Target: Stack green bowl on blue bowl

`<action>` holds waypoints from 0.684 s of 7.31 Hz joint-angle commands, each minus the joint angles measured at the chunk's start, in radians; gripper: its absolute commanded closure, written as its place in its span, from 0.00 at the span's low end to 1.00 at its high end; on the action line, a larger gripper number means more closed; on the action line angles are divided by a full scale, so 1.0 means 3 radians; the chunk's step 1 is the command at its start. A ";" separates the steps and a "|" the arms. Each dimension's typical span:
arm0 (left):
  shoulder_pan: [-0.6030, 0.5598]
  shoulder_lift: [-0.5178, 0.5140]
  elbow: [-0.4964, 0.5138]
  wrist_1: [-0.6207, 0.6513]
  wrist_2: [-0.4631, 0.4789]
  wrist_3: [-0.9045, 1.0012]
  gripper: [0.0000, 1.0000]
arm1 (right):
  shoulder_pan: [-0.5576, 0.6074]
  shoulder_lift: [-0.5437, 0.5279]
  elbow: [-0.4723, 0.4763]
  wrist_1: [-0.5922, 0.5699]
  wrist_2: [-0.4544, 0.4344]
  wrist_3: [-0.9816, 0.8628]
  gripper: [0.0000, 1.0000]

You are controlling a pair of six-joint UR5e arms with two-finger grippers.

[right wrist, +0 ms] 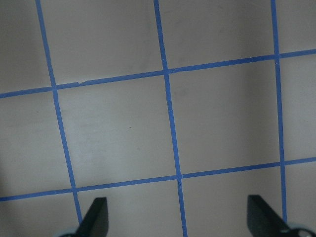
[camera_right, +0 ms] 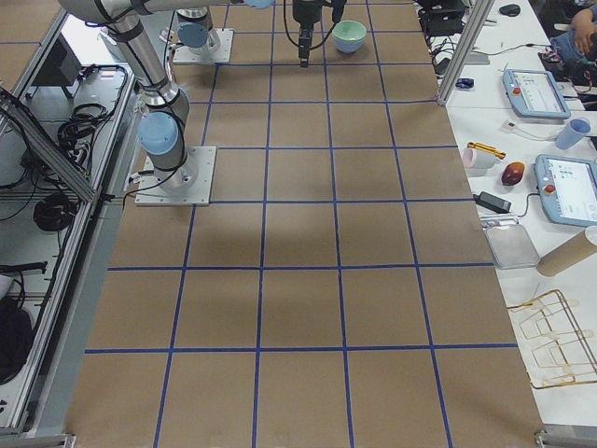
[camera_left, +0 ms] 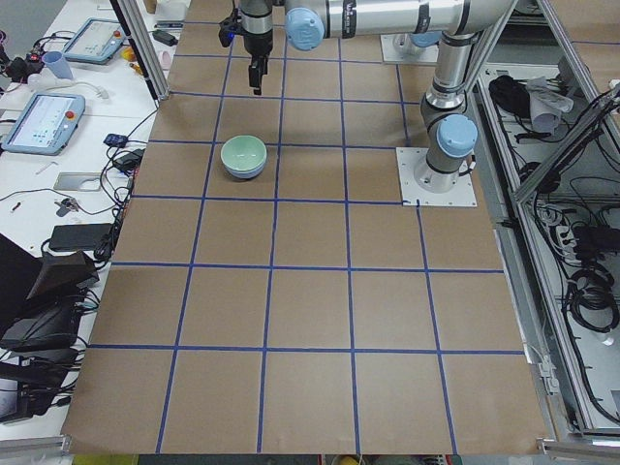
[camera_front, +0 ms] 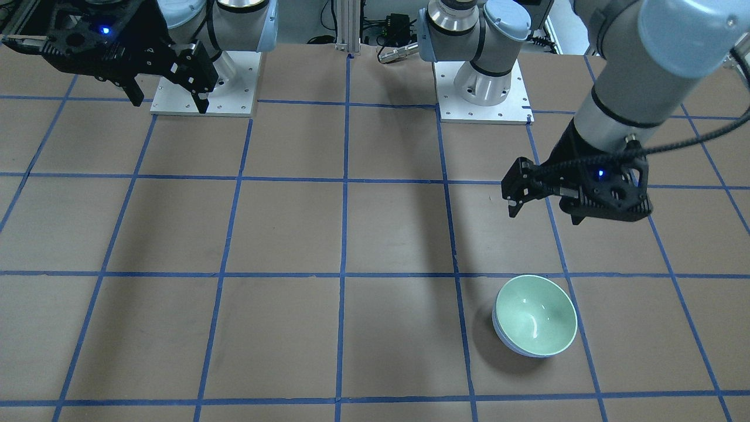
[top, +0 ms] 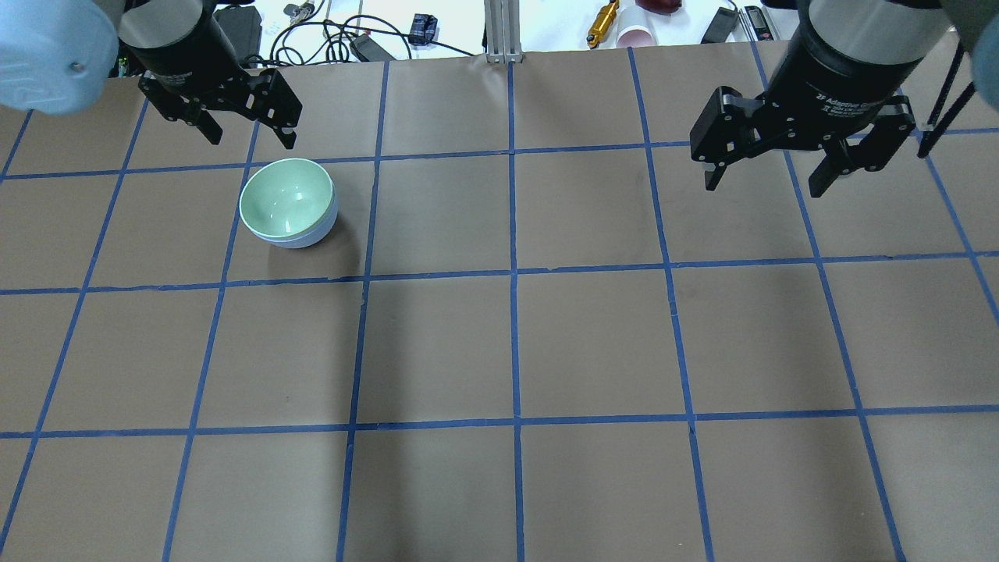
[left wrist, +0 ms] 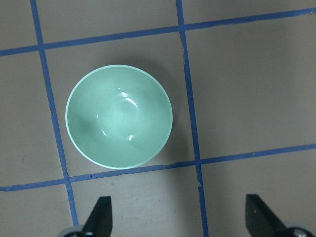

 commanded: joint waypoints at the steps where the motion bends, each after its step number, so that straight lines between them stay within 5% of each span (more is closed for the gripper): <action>1: -0.0122 0.0222 -0.0035 -0.0081 0.0039 0.0012 0.05 | 0.0001 0.0000 -0.0001 0.0002 0.0000 0.0000 0.00; 5: -0.0195 0.0391 -0.0147 -0.0076 0.0029 -0.0014 0.04 | 0.0001 0.0000 0.0004 -0.0003 0.0000 0.0000 0.00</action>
